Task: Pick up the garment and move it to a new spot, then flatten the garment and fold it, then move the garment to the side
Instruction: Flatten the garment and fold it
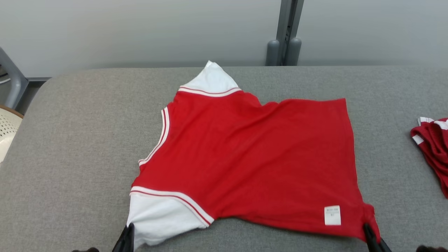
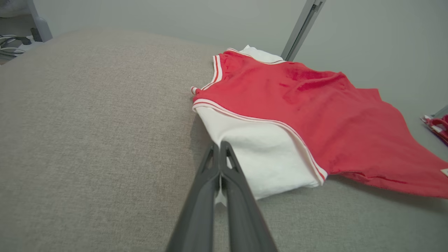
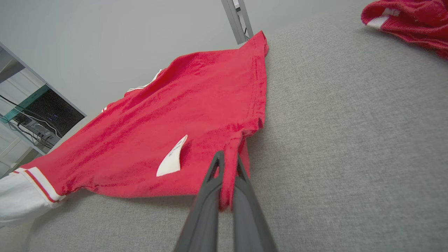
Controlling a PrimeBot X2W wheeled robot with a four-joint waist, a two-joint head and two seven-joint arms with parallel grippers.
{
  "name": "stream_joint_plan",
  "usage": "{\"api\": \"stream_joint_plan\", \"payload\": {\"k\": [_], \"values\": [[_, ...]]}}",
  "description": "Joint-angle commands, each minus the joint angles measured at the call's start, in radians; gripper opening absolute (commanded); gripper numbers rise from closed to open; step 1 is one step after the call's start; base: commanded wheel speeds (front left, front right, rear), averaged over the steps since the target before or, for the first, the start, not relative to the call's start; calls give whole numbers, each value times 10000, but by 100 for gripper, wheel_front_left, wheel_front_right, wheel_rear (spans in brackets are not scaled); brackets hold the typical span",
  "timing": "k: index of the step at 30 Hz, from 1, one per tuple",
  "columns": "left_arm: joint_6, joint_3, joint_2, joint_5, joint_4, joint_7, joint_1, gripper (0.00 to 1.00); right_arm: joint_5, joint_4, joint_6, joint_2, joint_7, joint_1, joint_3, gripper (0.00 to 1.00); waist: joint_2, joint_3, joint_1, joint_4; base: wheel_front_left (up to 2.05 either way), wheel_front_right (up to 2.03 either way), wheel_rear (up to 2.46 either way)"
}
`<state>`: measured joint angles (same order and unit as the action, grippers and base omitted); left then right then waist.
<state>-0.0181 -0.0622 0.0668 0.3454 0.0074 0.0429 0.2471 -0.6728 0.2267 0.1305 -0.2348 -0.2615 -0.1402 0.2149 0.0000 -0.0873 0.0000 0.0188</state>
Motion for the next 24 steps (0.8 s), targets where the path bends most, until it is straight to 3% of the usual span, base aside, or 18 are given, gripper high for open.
{"api": "stream_joint_plan", "payload": {"k": [1,8,13,24], "values": [[192,-1,29,68,-509,-264,429,0,150,-107,5,-72,-50,-468,-70,0,0,308,0,150,0,0,0],[660,-176,83,41,-2450,-1406,1802,0,493,-680,5,-60,121,-1692,-526,0,0,646,0,220,0,0,0],[743,-226,158,299,-3167,-2093,2074,0,600,-893,5,91,410,-1898,-820,0,0,727,0,180,0,0,0],[-61,-230,626,1260,-2685,-3107,-401,0,191,-797,5,142,1719,66,-977,0,0,-440,0,-215,0,0,0]]}}
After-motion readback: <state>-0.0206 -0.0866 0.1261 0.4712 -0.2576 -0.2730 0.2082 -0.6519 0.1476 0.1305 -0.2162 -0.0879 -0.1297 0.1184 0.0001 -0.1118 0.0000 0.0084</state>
